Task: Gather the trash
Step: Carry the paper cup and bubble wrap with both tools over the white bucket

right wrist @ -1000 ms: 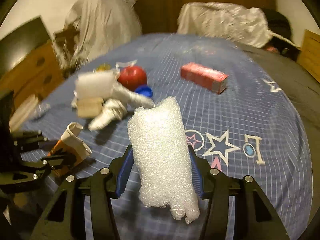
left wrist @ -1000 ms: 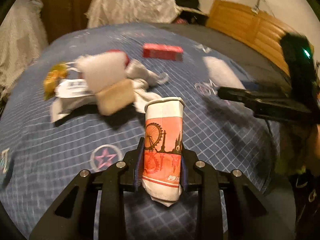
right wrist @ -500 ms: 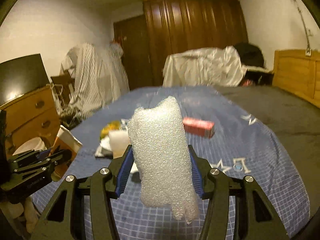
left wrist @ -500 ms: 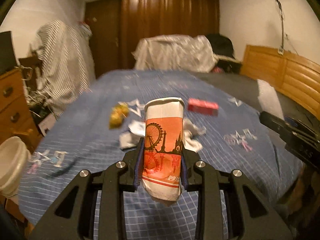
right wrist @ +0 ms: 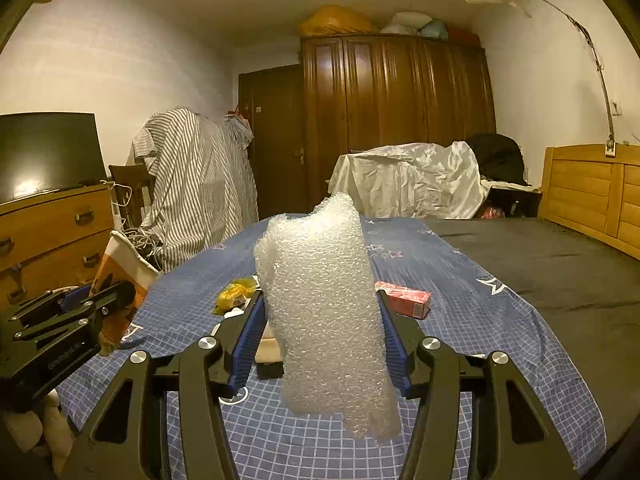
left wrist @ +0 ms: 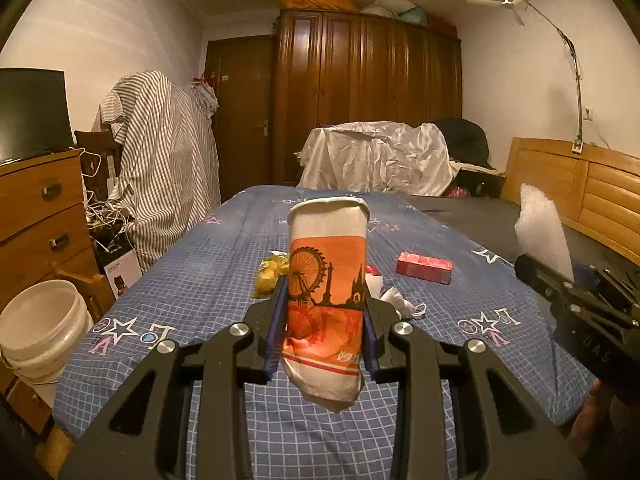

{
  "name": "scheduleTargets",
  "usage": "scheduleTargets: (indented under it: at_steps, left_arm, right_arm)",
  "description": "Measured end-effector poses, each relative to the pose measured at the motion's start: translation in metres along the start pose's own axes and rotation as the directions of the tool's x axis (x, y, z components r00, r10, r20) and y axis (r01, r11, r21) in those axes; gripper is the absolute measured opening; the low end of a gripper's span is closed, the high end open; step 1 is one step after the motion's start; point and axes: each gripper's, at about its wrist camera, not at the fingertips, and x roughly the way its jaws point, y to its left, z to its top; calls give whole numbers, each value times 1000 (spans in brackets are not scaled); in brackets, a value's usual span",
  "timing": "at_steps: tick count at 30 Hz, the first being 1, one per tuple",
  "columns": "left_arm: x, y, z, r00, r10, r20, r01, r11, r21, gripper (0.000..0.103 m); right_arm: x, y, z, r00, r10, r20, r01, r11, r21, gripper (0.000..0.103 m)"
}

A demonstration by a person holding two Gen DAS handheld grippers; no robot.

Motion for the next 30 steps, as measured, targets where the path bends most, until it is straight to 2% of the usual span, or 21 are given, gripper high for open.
scheduleTargets:
  at_steps: [11,17,23,30]
  left_arm:
    - [0,8,-2,1000,-14,2,14,1000,-17,30]
    - [-1,29,8,1000,20,13,-20,999,-34,30]
    - [0,73,19,996,93,13,-92,994,-65,30]
    - [-8,128,37,981,189,30,-186,979,-86,30]
  right_arm:
    - [6,6,3,1000,2,-18,-3,1000,-13,55]
    - [21,20,13,999,48,-25,-48,999,-19,55]
    - [45,65,37,990,142,-23,-143,989,-43,55]
    - [81,139,69,963,267,-41,-269,960,-72,55]
